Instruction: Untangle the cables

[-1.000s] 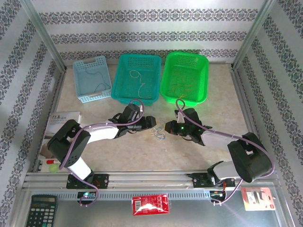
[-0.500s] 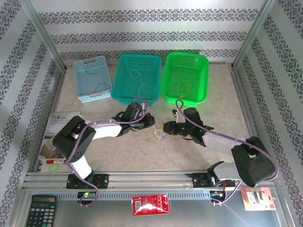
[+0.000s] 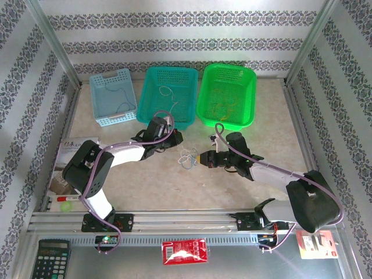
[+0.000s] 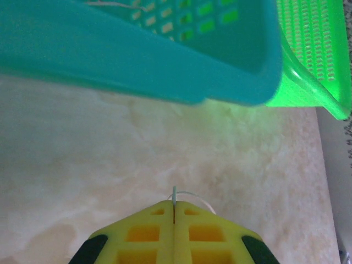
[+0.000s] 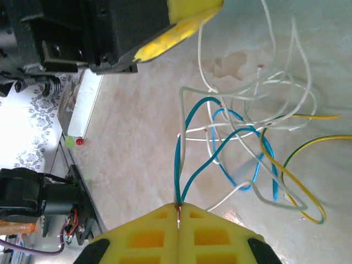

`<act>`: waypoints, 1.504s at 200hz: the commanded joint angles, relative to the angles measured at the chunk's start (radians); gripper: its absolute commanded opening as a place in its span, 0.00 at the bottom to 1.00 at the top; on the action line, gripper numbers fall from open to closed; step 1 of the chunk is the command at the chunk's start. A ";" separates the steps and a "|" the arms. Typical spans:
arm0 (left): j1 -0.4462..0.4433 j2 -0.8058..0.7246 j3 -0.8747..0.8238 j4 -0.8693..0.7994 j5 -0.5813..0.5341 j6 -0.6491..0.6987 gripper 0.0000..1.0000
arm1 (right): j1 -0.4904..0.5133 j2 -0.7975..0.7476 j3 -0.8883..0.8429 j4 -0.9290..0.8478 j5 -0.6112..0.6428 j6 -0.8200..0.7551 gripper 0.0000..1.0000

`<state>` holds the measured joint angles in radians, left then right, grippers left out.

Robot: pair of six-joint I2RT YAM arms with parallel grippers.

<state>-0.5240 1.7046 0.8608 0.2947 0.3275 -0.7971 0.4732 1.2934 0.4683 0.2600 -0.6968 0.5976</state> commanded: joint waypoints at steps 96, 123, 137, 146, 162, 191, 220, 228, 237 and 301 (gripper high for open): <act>0.067 -0.011 -0.007 -0.016 -0.001 0.053 0.00 | 0.042 0.014 0.037 0.047 -0.182 -0.077 0.00; 0.065 -0.001 -0.008 -0.001 0.039 0.052 0.00 | 0.060 0.050 0.070 0.093 -0.180 -0.063 0.00; 0.065 0.004 -0.006 0.002 0.073 0.059 0.00 | 0.067 0.070 0.082 0.126 -0.176 -0.042 0.00; 0.065 0.006 -0.006 0.012 0.102 0.064 0.00 | 0.070 0.080 0.088 0.149 -0.168 -0.028 0.00; 0.065 -0.002 -0.001 0.006 0.137 0.077 0.19 | 0.070 0.084 0.089 0.176 -0.140 -0.009 0.00; 0.073 -0.078 0.001 -0.077 0.134 0.121 0.48 | 0.065 0.065 0.080 0.184 -0.100 0.000 0.00; 0.113 -0.177 -0.008 -0.185 0.121 0.141 0.67 | 0.052 0.038 0.064 0.186 -0.089 0.004 0.00; 0.123 -0.204 -0.015 -0.204 0.126 0.140 0.69 | 0.050 0.032 0.061 0.186 -0.089 0.005 0.00; 0.128 -0.238 -0.024 -0.219 0.131 0.136 0.71 | 0.048 0.026 0.060 0.186 -0.087 0.005 0.00; 0.105 -0.404 -0.141 -0.085 0.296 -0.048 0.71 | 0.035 0.015 0.053 0.185 -0.065 0.011 0.00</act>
<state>-0.3992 1.3334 0.7811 0.1184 0.5201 -0.7334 0.5213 1.3266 0.5320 0.4107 -0.7784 0.6041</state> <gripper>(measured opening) 0.719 0.056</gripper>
